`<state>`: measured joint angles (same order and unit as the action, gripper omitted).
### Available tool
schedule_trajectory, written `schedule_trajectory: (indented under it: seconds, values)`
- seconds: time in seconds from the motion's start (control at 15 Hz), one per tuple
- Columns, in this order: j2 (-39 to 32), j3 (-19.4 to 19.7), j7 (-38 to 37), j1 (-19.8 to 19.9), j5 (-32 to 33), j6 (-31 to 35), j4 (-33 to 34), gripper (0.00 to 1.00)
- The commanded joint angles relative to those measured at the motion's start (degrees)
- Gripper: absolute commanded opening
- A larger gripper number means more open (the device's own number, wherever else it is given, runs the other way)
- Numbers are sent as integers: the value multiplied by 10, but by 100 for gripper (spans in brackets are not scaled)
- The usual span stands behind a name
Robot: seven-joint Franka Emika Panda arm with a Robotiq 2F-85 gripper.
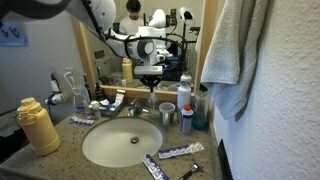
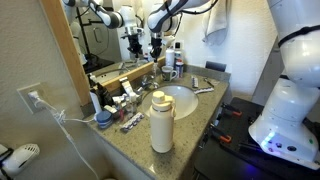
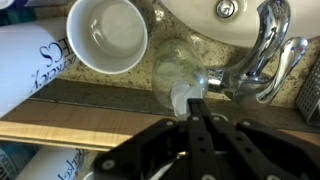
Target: Press down on the liquid soap bottle
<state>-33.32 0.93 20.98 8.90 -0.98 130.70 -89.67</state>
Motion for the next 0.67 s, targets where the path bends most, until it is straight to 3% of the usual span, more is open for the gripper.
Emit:
schedule_trajectory:
  seconds: [0.0, 0.6]
  values:
    - [6, -3, -18, -4, 5, 25, -51, 0]
    - [30, 0, -24, -11, 10, 58, -102, 0]
